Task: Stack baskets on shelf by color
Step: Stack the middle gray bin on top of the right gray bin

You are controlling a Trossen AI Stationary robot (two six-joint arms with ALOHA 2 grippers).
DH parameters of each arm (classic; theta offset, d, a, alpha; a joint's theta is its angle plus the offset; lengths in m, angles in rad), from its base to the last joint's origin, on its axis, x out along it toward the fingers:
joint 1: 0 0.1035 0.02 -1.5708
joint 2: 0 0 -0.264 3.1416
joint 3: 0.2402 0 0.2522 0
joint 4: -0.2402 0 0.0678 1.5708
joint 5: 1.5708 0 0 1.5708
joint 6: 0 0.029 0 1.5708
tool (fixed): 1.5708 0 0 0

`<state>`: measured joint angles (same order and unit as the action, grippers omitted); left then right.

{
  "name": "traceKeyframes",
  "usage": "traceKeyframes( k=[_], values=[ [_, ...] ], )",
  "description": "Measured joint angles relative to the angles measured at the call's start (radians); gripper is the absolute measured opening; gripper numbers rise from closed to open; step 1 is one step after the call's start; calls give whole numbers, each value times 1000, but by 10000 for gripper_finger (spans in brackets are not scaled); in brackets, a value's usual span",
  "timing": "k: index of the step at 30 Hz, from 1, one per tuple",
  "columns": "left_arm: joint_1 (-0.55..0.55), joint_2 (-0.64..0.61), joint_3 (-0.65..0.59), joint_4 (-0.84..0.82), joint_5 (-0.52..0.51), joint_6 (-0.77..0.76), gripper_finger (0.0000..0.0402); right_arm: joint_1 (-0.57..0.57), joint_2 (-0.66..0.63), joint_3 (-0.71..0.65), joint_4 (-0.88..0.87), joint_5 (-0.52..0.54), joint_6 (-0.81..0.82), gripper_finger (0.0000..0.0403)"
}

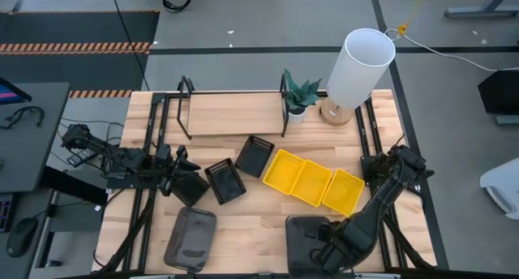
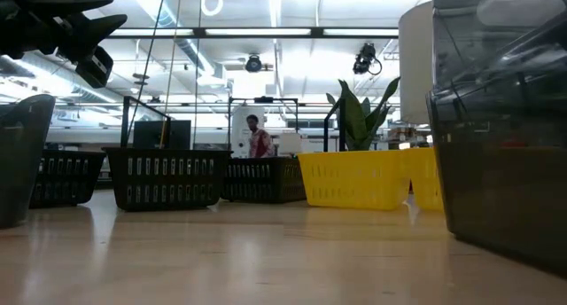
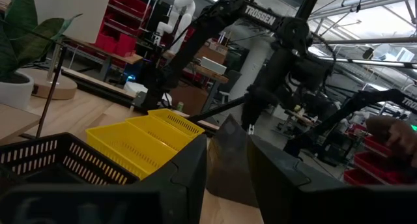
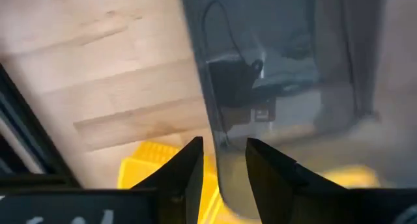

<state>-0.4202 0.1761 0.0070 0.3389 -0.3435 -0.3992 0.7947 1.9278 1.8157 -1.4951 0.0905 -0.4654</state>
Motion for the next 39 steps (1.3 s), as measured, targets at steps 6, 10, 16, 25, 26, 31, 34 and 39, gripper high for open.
traceKeyframes(
  k=[6,10,16,25,26,31,34,39],
  values=[
    [0,0,0,0,0,0,117,-76,-12,29,37,44,376,121],
    [0,0,0,0,0,0,117,-110,-11,29,33,81,598,121],
    [0,0,0,0,0,0,117,-93,-11,29,47,228,795,121],
    [0,0,0,0,0,0,117,-125,-10,1,132,198,935,122],
    [0,0,0,0,0,0,117,-127,-10,-10,142,186,940,122],
    [0,0,0,0,0,0,117,-137,-9,-98,199,181,946,121],
    [0,0,0,0,0,0,117,-145,-9,-131,226,198,960,121],
    [0,0,0,0,0,0,117,-156,-10,-175,270,197,983,104]
  ],
)
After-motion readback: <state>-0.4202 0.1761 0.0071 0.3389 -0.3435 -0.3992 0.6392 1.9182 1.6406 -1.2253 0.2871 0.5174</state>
